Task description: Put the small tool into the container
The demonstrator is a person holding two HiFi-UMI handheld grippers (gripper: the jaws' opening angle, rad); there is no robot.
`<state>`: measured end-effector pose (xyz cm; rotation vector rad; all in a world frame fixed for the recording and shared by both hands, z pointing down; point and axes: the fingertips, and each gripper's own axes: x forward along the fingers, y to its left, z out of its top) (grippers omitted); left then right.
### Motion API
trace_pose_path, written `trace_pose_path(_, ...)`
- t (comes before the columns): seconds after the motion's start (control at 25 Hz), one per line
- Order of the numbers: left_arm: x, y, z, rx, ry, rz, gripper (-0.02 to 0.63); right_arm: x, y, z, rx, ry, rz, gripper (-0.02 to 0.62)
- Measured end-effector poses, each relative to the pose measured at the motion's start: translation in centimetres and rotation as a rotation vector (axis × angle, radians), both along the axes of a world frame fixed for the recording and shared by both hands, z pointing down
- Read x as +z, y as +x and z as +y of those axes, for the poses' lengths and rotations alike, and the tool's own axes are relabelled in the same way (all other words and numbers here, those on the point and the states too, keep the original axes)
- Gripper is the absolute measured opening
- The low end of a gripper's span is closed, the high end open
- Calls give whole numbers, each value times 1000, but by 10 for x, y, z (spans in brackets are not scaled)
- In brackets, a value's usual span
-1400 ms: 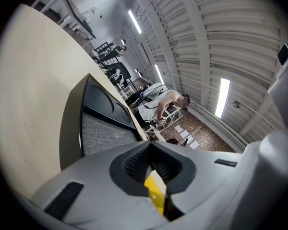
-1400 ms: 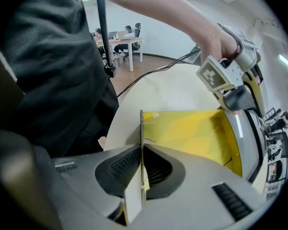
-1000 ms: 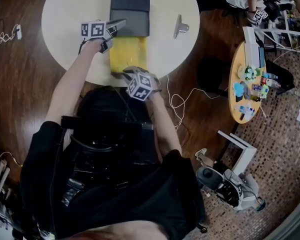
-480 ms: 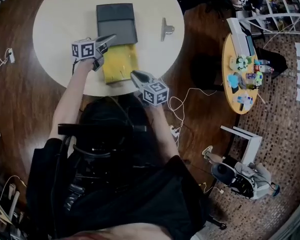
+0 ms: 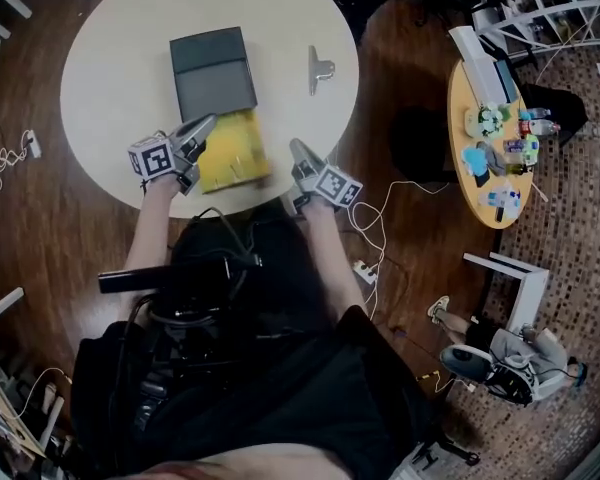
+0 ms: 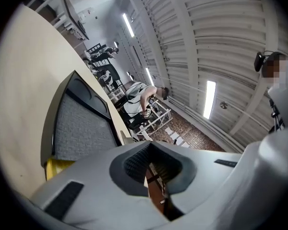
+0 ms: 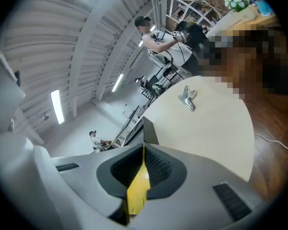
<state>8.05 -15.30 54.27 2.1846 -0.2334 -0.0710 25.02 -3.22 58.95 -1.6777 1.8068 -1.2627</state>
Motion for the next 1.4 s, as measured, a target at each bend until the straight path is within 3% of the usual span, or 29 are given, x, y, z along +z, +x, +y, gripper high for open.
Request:
trace_pose_path(0.4,16,46,20,-126,-109,-19,-6,25,100,-19,-6,17,-44,-14)
trace_pose_path(0.6,18,55,37,-192,-94,-148,-6,44,134,-41,-107,17,-17,-12)
trace_pose_path(0.68,21,59,39,-231,-99,-177,-6,55,142,-54,-177,-5,43,-11)
trace_pose_path(0.76,26,60,42,-280,-116,-183,-6,67,143,-66,-247,-46,79,38)
trace_pose_path(0.96,29,48,63,-350,-180,-168,-6,80,120,-64,-342,-101,74,40)
trace_pose_path(1.04,27,46,58,-368,-159,-200,-6,80,126,-69,-352,-106,75,57)
trace_pose_path(1.12,25,45,55,-380,-151,-206,-6,77,131,-74,-352,-105,69,158)
trace_pose_path(1.16,24,43,57,-383,-154,-204,-6,73,134,-74,-349,-102,74,175)
trace_pose_path(1.4,23,43,63,-394,-150,-195,-6,62,194,-96,-284,-94,206,175)
